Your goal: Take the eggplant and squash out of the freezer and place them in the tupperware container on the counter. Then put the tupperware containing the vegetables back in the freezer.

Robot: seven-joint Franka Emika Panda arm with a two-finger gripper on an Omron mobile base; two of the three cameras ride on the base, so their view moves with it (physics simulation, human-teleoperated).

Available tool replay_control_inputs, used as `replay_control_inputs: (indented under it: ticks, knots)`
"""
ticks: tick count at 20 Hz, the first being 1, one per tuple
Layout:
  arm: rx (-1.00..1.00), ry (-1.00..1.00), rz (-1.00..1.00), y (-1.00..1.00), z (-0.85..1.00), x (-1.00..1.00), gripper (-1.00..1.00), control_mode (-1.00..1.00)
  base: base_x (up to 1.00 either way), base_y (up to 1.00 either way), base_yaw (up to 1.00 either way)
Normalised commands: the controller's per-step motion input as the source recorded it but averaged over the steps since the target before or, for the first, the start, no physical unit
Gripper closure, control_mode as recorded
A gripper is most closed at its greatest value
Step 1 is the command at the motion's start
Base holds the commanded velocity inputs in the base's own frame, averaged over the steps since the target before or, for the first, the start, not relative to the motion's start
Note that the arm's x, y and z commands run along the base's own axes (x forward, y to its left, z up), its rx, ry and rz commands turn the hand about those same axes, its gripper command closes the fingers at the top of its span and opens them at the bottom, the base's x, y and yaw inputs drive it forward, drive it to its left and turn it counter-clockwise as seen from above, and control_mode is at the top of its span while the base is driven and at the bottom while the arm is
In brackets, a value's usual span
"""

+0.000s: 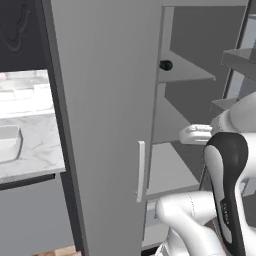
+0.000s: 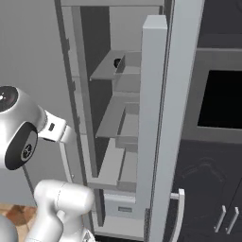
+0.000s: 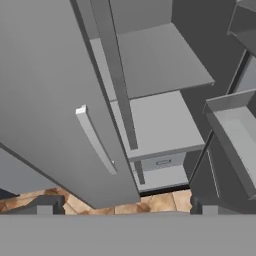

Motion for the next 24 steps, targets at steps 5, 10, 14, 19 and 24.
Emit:
replay_control_inputs:
  ticks: [5, 10, 14, 19, 24]
  knots:
    - [0.00, 0.00, 0.00, 0.00, 0.00, 0.00, -1.00, 1.00, 0.29, -0.03, 0.00]
    - [0.00, 0.00, 0.00, 0.00, 0.00, 0.00, -1.00, 1.00, 0.34, -0.18, 0.00]
    - [0.00, 0.00, 0.00, 0.00, 0.00, 0.00, -1.00, 1.00, 0.29, -0.09, 0.00]
    - [0.00, 0.00, 0.00, 0.00, 0.00, 0.00, -1.00, 1.00, 0.10, -0.13, 0.00]
    - [0.00, 0.00, 0.00, 0.00, 0.01, 0.00, -1.00, -1.00, 0.00, -0.02, 0.00]
